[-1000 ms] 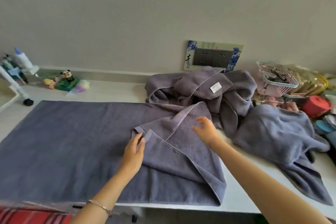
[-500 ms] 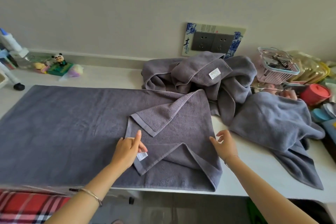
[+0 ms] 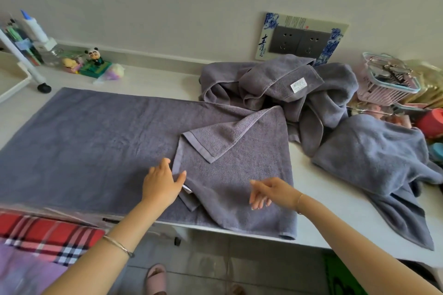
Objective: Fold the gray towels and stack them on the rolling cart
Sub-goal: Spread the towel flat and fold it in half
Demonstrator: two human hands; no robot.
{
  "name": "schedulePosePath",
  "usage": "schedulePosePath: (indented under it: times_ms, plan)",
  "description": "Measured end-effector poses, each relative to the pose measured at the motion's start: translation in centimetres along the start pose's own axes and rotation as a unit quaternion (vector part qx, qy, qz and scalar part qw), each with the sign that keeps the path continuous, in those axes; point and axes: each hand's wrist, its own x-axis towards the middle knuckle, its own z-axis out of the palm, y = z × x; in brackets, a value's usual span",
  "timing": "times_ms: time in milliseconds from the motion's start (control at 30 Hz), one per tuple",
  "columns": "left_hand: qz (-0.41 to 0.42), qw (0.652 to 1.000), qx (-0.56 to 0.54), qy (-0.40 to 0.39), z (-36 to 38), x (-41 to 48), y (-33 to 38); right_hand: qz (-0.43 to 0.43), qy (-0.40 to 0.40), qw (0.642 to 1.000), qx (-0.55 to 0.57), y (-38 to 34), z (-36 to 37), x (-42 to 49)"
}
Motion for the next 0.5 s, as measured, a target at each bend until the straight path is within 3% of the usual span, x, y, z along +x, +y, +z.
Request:
schedulePosePath:
  times_ms: [133,233,300,367,433,500]
  plan:
    - [-0.076,0.983,-0.157,-0.056,-0.2,-0.9,0.2,-0.016,0.125,0.986,0.105,-1.5,-0.4,4.1]
    - [-0.119,0.941,-0.309,-0.07,-0.4,-1.5,0.2,0.041,0.119,0.948,0.294,-3.7,0.9,6.9]
    - [-0.092,0.943,-0.314,-0.068,-0.5,-1.6,-0.3,0.049,0.133,0.917,0.372,-4.9,2.1,8.6]
    - [-0.056,0.946,-0.313,-0.066,-0.7,-1.6,-0.9,0.019,0.179,0.936,0.302,-5.3,3.0,9.9]
    - [-0.058,0.929,-0.355,-0.085,-1.2,-1.7,-1.6,-0.027,0.205,0.973,0.101,-5.5,3.8,10.5]
    - [-0.073,0.92,-0.375,-0.094,-1.7,-1.8,-2.0,-0.063,0.216,0.968,-0.108,-5.2,4.2,10.9]
